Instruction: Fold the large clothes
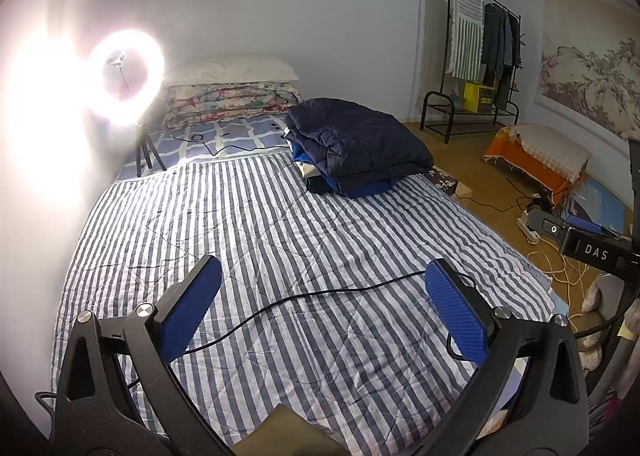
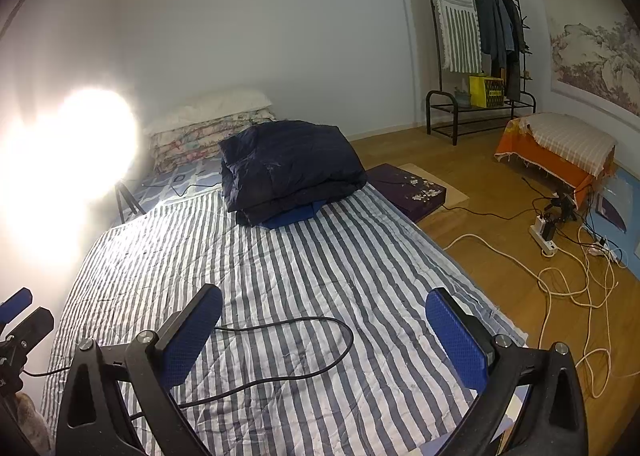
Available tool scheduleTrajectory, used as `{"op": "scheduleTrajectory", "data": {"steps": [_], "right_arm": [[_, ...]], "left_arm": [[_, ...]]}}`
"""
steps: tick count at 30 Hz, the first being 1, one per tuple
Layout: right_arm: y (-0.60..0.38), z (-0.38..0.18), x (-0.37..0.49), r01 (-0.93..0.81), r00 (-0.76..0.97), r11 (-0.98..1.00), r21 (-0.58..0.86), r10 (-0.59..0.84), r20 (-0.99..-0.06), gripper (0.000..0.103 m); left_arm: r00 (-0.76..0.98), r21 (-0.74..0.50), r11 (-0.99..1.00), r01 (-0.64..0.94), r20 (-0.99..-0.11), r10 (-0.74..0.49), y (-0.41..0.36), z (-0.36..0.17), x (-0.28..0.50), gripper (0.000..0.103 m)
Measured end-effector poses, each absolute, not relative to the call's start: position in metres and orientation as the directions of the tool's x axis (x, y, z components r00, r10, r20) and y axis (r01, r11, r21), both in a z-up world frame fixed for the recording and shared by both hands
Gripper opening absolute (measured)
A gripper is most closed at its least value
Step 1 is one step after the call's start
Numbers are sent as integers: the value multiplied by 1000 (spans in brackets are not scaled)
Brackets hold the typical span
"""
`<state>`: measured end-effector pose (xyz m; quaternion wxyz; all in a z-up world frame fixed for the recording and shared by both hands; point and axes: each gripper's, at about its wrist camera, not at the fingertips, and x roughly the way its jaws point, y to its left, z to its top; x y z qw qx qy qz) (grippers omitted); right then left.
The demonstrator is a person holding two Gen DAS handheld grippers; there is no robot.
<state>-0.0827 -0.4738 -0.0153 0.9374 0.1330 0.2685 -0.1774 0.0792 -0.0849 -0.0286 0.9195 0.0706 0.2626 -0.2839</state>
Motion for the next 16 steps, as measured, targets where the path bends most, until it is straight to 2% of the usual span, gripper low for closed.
{"op": "scheduleTrajectory", "data": {"steps": [11,16], "right_arm": [[-474,-17,-87,406,793,899,166,-257,-552,103],[-473,-17,-87,406,792,898,167,-255,-555,103]], "left_arm": [[704,-15,829,559,-521,-483,-86,-29,78,103],[723,0,830,558,-491,-486,-78,-29,76,103]]}}
